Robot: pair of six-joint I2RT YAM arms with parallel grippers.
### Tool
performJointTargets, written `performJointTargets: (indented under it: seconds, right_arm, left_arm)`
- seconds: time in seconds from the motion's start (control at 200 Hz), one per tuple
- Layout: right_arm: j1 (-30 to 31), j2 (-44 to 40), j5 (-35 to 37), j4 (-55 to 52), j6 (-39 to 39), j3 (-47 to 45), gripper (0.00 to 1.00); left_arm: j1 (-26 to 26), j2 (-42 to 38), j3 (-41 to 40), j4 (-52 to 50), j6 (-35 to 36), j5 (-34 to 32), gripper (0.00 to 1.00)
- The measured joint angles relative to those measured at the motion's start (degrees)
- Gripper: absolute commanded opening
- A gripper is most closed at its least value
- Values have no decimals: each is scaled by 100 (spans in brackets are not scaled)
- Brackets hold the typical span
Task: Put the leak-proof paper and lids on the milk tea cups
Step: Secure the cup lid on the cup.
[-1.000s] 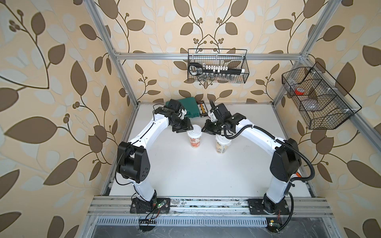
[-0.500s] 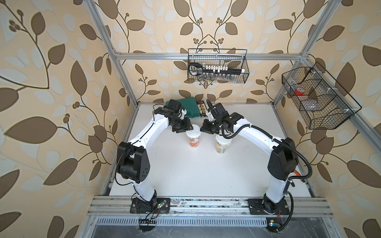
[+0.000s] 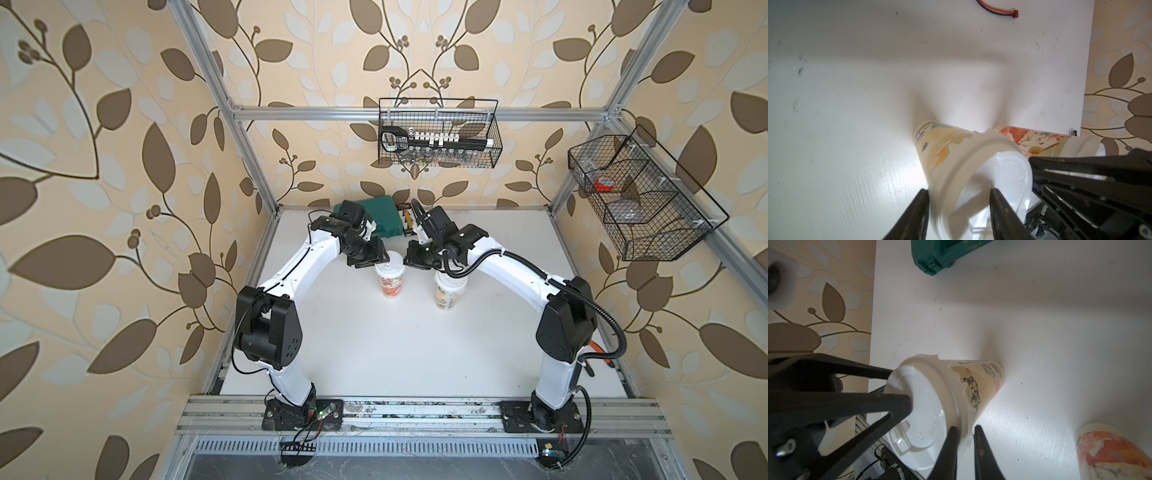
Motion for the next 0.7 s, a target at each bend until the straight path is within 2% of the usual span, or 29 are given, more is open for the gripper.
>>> performJointTargets:
  seconds: [0.47, 0.7]
  right_arm:
    - [57, 66, 52, 98, -66, 13, 16]
    - [70, 96, 166, -127, -129, 195, 23]
  left_arm:
    - [37, -33, -33, -2, 0, -35, 49]
    - [37, -33, -33, -2, 0, -35, 49]
